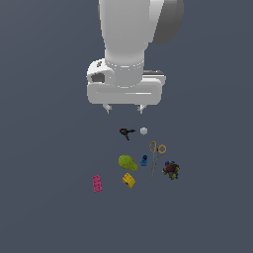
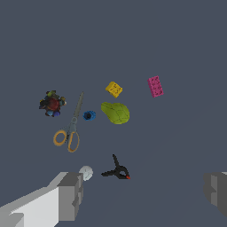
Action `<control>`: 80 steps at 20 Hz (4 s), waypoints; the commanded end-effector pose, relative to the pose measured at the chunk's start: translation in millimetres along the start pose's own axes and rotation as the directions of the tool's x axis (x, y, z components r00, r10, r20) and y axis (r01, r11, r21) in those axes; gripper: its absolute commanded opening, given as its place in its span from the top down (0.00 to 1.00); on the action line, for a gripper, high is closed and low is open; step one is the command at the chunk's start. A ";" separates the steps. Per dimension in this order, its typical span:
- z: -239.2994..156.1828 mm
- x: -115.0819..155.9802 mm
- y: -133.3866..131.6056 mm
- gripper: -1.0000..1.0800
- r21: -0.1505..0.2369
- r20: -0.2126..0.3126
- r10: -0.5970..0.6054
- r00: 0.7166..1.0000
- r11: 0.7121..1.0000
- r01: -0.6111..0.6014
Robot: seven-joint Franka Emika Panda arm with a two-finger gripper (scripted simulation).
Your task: Pick up a designated object from a clutter of objects.
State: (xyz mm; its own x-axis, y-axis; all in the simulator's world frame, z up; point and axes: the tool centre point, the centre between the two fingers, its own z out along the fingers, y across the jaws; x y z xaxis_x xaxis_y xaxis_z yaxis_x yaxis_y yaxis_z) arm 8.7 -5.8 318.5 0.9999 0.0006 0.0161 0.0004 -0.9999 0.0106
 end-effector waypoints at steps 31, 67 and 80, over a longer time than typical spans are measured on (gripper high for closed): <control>50.7 64.5 21.9 0.04 0.017 -0.015 -0.084 0.996 0.996 0.084; 262.5 135.3 119.9 0.04 0.016 0.013 -0.305 0.952 0.952 0.305; 310.4 134.6 119.5 0.04 0.015 0.012 -0.308 0.951 0.951 0.307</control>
State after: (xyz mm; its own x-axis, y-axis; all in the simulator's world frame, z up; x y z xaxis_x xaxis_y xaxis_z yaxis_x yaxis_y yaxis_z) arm 147.2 -128.5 12.9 0.9516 0.3075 -0.0020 0.3075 -0.9516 -0.0011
